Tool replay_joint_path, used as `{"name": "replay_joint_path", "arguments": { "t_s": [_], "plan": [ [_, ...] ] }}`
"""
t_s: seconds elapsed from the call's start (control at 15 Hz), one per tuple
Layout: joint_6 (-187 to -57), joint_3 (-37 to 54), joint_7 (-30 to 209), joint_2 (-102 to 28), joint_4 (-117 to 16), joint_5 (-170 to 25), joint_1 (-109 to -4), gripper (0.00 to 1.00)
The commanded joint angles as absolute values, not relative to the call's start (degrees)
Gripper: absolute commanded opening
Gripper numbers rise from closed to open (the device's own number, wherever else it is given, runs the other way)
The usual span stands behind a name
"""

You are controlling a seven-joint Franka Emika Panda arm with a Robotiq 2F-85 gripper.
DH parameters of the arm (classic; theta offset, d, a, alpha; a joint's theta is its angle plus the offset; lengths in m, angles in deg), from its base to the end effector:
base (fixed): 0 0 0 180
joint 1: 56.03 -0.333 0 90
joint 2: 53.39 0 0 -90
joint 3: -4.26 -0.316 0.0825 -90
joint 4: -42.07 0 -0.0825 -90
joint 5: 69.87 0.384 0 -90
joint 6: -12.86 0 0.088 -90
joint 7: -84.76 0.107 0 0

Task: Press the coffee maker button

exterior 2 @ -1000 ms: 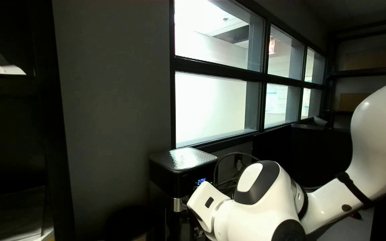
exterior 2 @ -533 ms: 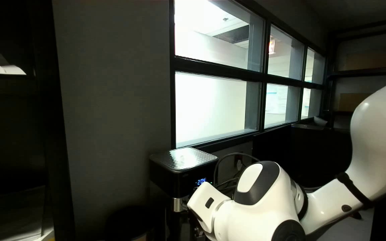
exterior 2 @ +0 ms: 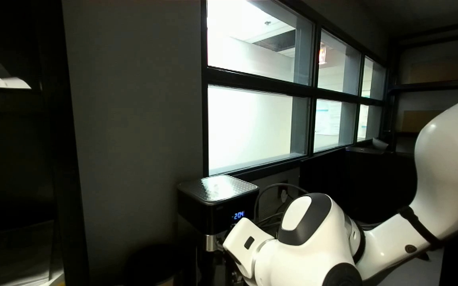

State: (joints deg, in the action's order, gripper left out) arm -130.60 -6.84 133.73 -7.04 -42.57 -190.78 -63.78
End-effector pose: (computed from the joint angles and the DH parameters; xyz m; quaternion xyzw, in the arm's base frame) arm 0.7003 0.2169 0.2172 0.6894 0.4507 0.3823 0.4189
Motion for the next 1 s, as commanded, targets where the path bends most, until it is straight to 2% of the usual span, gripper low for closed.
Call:
{"name": "replay_joint_path", "arguments": {
  "t_s": [0.0, 0.93],
  "plan": [
    [-130.64, -6.5, 133.97, -6.22, -41.25, -191.65, -63.67, 0.0],
    [-131.12, -8.81, 140.67, -19.48, -61.47, -197.63, -62.81, 0.0]
  ]
}}
